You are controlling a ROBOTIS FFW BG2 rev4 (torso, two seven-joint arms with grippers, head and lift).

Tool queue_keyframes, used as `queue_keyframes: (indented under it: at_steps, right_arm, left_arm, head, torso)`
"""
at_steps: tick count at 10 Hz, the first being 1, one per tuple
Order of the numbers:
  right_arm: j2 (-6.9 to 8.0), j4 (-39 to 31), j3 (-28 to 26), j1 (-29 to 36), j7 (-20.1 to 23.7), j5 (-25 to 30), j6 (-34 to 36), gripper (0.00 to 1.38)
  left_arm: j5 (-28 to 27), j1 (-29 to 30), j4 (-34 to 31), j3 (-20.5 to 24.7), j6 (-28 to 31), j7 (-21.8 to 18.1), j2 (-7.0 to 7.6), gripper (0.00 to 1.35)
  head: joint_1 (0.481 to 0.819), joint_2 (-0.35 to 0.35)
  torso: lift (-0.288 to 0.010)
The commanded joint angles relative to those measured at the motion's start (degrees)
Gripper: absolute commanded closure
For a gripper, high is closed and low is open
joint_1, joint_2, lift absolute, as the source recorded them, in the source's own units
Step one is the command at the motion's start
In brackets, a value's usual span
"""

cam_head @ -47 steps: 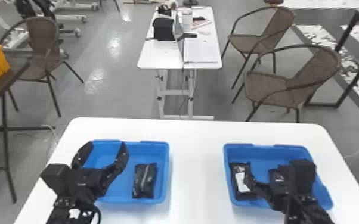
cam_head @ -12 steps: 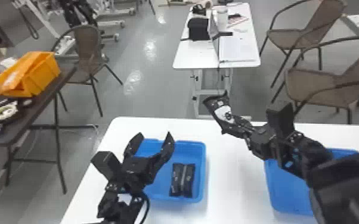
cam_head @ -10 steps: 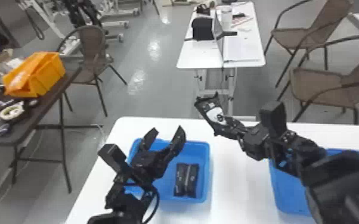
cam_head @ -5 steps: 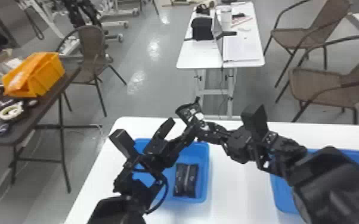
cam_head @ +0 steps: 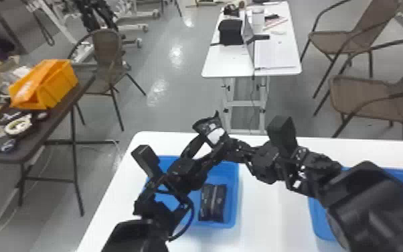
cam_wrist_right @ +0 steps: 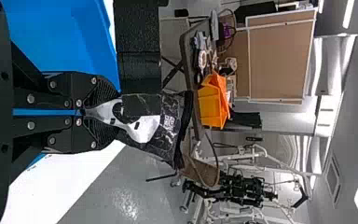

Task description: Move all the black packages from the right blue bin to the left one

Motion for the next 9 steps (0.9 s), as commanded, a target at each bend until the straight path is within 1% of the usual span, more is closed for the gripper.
queue_keyframes:
  at_steps: [1,2,4,5,7,9]
  right_arm:
    - [0.04,0.35,0.02,0.08,0.00,-0.41,0.00,1.21]
    - [0.04,0.44,-0.06,0.08,0.00,-0.50,0.00,1.21]
    - [0.04,0.70,0.02,0.08,0.00,-0.76,0.00,1.21]
    - [0.04,0.79,0.02,0.08,0.00,-0.68,0.00,1.21]
    - [0.04,0.96,0.02,0.08,0.00,-1.03,-0.18,1.20]
    - [0.04,1.40,-0.06,0.34,0.00,-1.12,-1.50,0.77]
  left_arm:
    - [-1.84,-0.07,-0.60,-0.13,1.11,0.71,-0.35,0.85]
    - [-2.19,0.19,-0.86,0.13,1.55,1.85,-0.71,1.22]
    - [-1.31,1.16,-1.04,0.05,-1.08,3.87,-1.15,1.21]
    - [-1.22,1.42,-1.04,0.13,-2.14,4.23,-1.32,1.21]
    - [-1.57,2.22,-1.04,-0.57,-6.01,6.86,-1.32,1.21]
    - [-1.84,2.74,-1.04,-0.57,-7.68,8.01,-1.32,1.21]
  head:
    - [0.695,0.216]
    - [0.695,0.214]
    - [0.695,0.215]
    - [0.695,0.221]
    - [0.695,0.229]
    - [0.695,0.238]
  torso:
    - [0.000]
    - [0.000]
    - [0.000]
    - [0.000]
    - [0.000]
    - [0.000]
